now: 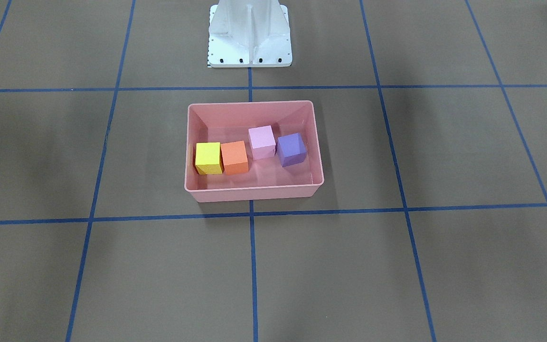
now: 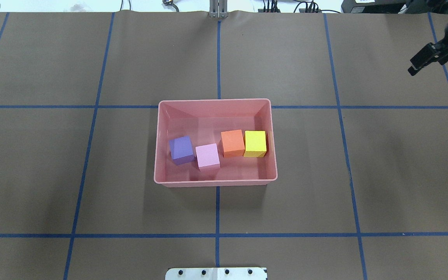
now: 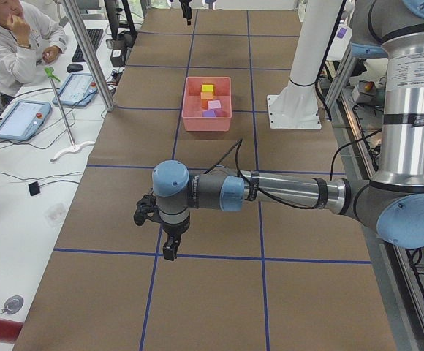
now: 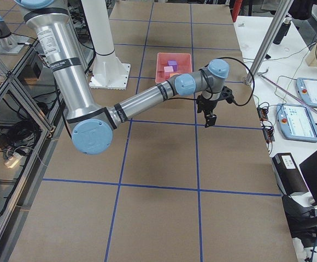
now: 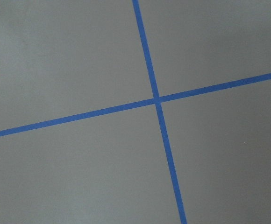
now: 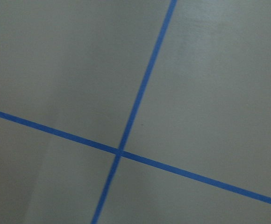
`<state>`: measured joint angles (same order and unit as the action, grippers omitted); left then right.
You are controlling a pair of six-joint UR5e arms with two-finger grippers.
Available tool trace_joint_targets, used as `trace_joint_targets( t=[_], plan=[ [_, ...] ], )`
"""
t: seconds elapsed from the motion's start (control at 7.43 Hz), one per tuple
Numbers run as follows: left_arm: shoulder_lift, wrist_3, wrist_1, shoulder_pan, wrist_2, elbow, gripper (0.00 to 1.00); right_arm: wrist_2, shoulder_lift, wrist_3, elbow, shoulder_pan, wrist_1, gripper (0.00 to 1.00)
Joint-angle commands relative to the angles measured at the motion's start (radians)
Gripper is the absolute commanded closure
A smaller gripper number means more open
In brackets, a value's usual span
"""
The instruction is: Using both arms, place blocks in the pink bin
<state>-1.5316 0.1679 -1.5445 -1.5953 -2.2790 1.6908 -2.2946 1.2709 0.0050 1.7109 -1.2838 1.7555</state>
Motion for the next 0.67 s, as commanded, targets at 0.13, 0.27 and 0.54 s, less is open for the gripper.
trace_joint_targets(
  t=[0.13,0.27,0.54],
  plan=[
    [0.077,-0.008,0.006,-0.011,-0.086,0.07,0.0,0.004,0.169,-0.197,-0.028,-0.138,-0.008,0.0],
    [0.091,-0.01,0.009,-0.011,-0.135,0.072,0.0,0.006,0.207,-0.215,-0.034,-0.17,-0.011,0.0],
    [0.093,-0.007,0.006,-0.009,-0.135,0.078,0.0,0.007,0.284,-0.321,-0.036,-0.235,-0.011,0.0]
  ],
)
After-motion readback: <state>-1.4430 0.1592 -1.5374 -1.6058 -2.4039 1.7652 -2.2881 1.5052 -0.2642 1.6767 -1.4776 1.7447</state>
